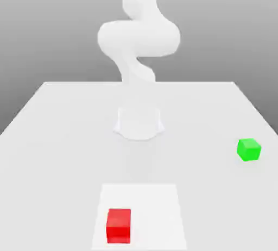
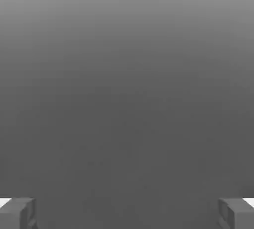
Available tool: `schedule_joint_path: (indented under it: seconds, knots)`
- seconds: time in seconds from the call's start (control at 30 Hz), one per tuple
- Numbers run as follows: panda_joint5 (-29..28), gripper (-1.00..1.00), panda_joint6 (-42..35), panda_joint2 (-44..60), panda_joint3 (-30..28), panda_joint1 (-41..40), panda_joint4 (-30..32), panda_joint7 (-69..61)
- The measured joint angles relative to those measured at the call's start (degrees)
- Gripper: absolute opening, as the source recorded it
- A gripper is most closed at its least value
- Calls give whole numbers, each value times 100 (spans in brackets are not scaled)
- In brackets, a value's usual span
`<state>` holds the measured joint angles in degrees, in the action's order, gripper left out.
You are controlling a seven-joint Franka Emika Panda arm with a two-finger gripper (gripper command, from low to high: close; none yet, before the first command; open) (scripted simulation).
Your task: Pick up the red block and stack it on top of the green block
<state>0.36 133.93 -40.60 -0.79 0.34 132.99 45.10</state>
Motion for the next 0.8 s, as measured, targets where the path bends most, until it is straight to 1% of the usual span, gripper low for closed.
schedule_joint_path:
  seconds: [0.5,0.8]
  knots:
    - [242,0,1292,3154,-341,75,725,-459]
    - [205,0,2093,5013,-411,-25,1130,-594]
